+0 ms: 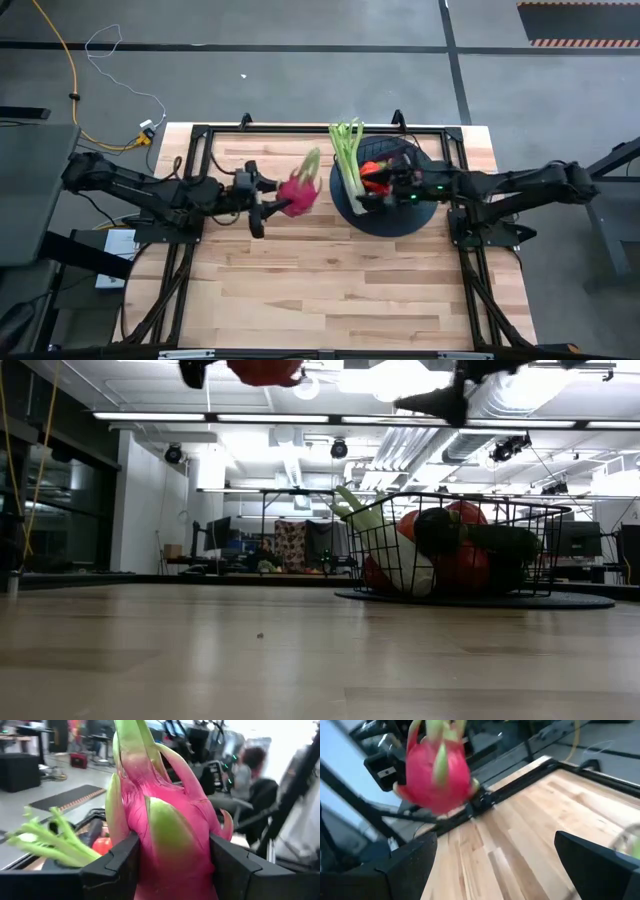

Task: Build produce basket
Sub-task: Put the dragon fruit into the wire basket

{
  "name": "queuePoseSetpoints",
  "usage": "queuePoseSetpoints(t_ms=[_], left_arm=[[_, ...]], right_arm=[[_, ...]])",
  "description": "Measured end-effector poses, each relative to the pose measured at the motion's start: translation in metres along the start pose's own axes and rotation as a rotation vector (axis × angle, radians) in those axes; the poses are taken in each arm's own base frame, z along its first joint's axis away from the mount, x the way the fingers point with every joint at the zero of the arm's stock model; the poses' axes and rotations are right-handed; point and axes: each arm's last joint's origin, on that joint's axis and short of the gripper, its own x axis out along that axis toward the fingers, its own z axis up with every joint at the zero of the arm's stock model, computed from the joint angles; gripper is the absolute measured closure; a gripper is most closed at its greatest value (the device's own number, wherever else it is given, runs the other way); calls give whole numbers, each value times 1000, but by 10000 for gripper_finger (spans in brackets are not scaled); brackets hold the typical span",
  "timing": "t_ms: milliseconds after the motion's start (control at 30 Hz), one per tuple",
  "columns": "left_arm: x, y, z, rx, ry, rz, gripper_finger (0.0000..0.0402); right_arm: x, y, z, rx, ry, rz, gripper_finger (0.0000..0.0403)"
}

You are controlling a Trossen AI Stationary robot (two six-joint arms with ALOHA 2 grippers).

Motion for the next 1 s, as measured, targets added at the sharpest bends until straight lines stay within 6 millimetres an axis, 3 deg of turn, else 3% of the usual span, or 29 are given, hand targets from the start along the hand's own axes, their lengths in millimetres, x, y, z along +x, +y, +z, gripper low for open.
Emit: queuePoseSetpoints(t_ms=[200, 400, 567, 767, 1000], left_arm=[[33, -16, -3, 127, 76, -43, 216], [54, -26, -6, 146, 109, -63, 216], [63, -31, -5, 145, 116, -104, 216], [65, -32, -7, 150, 128, -96, 216], [64, -31, -6, 150, 120, -83, 216]], right_arm=[[42, 15, 9, -83, 80, 64, 10], [67, 32, 27, -107, 88, 154, 10], [79, 42, 37, -134, 102, 202, 10], [87, 42, 34, -130, 137, 220, 15], [82, 42, 37, -129, 143, 215, 60]])
